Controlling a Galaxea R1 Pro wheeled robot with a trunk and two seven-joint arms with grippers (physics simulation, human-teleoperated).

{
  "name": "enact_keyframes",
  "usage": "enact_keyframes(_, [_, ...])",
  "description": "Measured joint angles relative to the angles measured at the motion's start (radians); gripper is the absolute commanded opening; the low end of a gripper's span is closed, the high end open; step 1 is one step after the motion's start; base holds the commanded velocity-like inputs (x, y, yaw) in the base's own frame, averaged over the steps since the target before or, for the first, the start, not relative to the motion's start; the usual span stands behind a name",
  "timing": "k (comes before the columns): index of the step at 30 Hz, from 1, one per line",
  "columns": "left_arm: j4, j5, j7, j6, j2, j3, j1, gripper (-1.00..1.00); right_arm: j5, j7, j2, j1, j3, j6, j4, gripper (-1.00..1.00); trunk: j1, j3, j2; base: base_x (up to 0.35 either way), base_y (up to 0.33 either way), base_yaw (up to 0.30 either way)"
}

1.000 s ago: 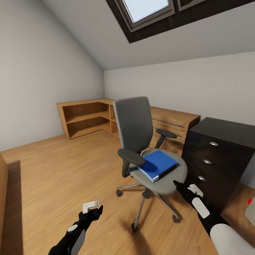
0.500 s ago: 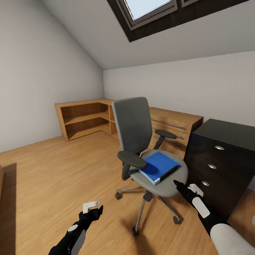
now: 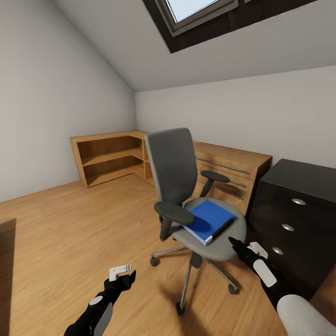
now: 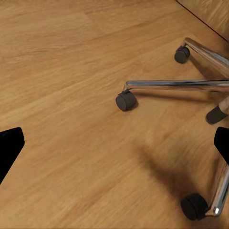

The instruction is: In the bedroom, organize the workspace by keeping the computer under the desk, ensuring the monitor is on the desk, placing the keyboard on the desk next to the monitor, placing the mouse on the desk next to the keyboard, moving the folder from the swivel chair onto the desk next to the mouse, stacking the notebook on top of the folder with the pen on top of the notebook, and positioning the swivel chair next to the desk.

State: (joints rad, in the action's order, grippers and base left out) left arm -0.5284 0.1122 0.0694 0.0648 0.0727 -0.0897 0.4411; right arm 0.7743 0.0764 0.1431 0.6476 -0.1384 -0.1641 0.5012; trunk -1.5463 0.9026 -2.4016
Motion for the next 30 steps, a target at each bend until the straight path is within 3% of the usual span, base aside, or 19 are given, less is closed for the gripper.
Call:
enact_keyframes(12, [0.000, 0.000, 0.000, 0.000, 0.000, 0.000, 0.000, 1.00, -0.004, -0.002, 0.000, 0.000, 0.001, 0.000, -0.023, 1.00, 0.000, 0.000, 0.000, -0.198, -0.092, 0.000])
enact_keyframes(30, [0.000, 0.000, 0.000, 0.000, 0.000, 0.000, 0.000, 1.00, -0.004, -0.002, -0.001, 0.000, 0.001, 0.000, -0.024, 1.00, 0.000, 0.000, 0.000, -0.016, -0.006, 0.000])
